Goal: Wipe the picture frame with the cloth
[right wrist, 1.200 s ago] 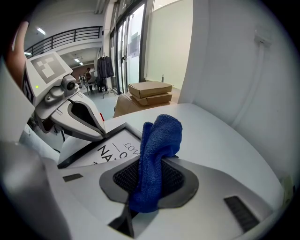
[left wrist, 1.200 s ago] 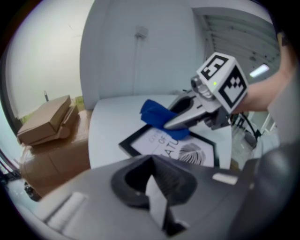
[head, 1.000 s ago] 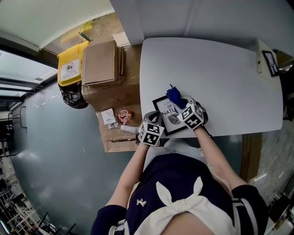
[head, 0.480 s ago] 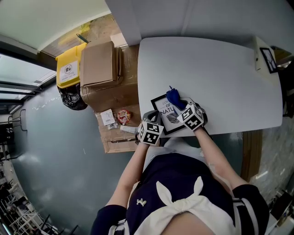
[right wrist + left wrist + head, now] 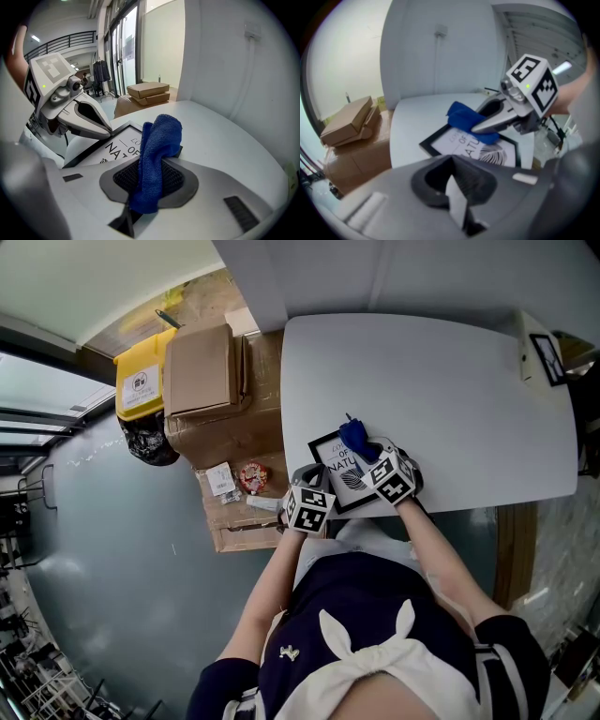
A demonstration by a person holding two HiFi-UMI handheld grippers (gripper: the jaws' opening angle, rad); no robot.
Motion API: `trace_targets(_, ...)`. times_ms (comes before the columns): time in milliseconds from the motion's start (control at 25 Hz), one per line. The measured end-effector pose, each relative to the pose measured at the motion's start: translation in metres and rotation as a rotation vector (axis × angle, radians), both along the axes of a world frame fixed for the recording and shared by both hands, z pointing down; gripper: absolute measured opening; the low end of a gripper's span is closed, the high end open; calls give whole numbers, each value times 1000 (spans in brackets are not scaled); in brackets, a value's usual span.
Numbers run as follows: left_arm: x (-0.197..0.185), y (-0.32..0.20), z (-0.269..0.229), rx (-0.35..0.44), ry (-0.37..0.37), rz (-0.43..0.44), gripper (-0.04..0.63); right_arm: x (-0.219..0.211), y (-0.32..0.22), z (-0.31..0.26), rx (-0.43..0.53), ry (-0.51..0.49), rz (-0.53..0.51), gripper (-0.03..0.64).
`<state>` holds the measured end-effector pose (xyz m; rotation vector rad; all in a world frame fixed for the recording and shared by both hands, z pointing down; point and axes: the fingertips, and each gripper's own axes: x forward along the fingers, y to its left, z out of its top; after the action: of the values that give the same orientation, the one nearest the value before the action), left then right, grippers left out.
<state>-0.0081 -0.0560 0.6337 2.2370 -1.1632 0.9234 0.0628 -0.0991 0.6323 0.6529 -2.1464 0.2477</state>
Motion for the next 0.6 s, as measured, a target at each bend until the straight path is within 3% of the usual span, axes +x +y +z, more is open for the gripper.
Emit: trace_targets(600,1,0,-1,15,-13,-1,2,0,4,3,-69,-39,54,92)
